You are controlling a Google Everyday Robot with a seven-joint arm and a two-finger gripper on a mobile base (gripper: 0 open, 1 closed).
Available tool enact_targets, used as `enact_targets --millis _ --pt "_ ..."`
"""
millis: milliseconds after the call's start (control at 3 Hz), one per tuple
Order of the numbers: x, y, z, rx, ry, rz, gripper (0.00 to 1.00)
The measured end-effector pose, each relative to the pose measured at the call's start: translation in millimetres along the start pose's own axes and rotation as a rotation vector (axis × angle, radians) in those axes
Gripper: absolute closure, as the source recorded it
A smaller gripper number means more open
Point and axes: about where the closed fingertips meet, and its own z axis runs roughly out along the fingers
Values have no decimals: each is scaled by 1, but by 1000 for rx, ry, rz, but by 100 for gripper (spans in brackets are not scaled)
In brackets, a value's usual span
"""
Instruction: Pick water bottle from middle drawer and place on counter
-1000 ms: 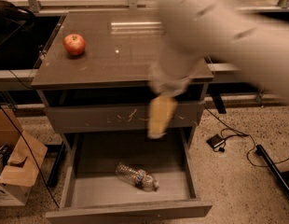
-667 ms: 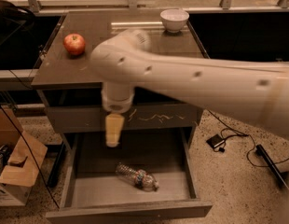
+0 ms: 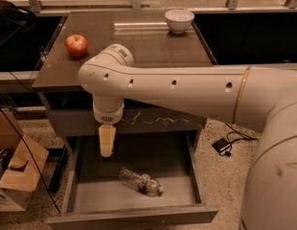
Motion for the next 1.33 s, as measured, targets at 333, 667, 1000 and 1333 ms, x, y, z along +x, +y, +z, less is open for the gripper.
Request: enact_targets --millis 333,667,1000,1333 --pt "8 4 -4 0 -34 21 0" --pt "23 15 -13 -4 -96 67 0" --pt "39 27 -11 -36 -136 111 0" --pt "64 40 8 -91 -151 158 0"
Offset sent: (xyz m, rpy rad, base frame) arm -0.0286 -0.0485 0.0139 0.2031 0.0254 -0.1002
